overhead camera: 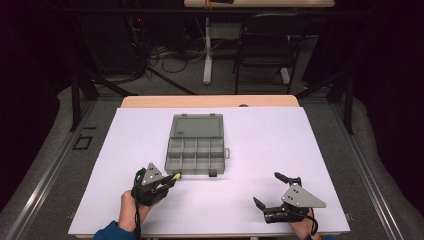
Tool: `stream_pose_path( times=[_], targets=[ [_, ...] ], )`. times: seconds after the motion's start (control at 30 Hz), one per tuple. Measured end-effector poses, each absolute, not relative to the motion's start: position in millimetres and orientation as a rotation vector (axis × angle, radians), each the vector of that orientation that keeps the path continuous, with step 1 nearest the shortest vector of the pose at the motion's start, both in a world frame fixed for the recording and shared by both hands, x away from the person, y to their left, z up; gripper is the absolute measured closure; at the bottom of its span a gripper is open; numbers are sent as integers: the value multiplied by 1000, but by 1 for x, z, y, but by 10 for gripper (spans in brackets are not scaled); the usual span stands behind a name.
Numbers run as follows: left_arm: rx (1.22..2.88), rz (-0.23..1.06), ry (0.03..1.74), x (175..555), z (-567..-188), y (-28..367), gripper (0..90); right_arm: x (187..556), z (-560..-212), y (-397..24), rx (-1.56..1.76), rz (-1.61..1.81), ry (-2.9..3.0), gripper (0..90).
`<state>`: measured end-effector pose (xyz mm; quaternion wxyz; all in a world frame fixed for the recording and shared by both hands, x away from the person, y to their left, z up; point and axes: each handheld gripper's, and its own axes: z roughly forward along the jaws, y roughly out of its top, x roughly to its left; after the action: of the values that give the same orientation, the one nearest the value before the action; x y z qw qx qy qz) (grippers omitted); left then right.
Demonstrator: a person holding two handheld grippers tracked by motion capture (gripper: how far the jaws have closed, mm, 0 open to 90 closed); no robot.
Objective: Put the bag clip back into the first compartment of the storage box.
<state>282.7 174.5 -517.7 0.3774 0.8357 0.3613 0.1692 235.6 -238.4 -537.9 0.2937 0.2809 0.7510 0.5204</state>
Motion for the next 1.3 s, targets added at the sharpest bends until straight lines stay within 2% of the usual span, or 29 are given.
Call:
stream_pose_path(
  times=[1.3],
  targets=[
    [2112,515,938,318,-487,186,802,236,-539,-237,745,1380,2013,1]
  ],
)
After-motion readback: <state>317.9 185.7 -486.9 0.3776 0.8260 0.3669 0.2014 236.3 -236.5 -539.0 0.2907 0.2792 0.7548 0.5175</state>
